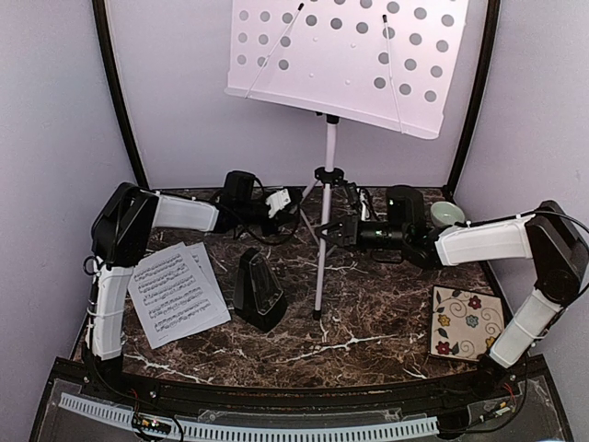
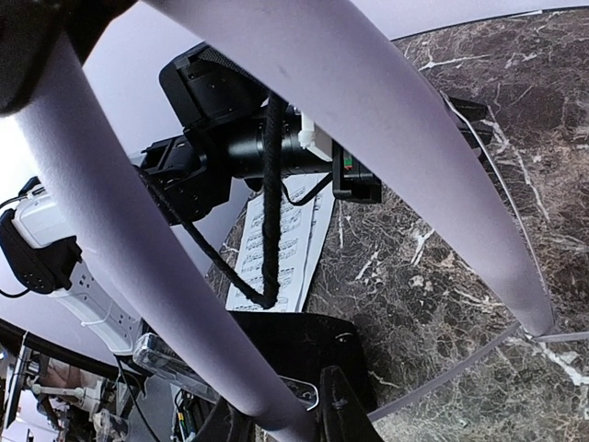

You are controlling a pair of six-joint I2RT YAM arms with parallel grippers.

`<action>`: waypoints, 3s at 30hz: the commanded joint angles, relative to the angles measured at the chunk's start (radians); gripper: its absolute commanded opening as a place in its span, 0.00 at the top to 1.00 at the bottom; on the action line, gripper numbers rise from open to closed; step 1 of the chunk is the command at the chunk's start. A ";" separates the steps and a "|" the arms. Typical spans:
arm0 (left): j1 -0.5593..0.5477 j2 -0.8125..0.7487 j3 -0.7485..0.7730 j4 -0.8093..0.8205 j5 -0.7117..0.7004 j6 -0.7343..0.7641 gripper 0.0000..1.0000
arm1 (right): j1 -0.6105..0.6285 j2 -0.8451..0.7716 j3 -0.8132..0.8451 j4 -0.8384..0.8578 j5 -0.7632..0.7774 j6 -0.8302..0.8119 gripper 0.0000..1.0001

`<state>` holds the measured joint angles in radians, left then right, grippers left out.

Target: Set up the instrument practice props

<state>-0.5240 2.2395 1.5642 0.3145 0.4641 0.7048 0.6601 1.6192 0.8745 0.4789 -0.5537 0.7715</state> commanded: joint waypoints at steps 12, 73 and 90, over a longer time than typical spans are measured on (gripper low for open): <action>0.159 -0.150 -0.156 0.075 -0.302 -0.102 1.00 | 0.057 0.064 -0.048 -0.319 -0.060 -0.008 1.00; 0.169 -0.825 -0.410 -0.612 -0.447 -0.947 0.01 | -0.064 -0.318 0.064 -0.587 0.422 -0.335 0.00; 0.444 -1.163 -0.726 -1.095 -0.327 -1.220 0.02 | -0.068 -0.279 0.004 -0.536 0.277 -0.278 0.00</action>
<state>-0.1867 1.0435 0.8890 -0.6926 0.0486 -0.4847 0.5800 1.2934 0.8265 -0.0559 -0.2085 0.4847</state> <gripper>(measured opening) 0.983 0.998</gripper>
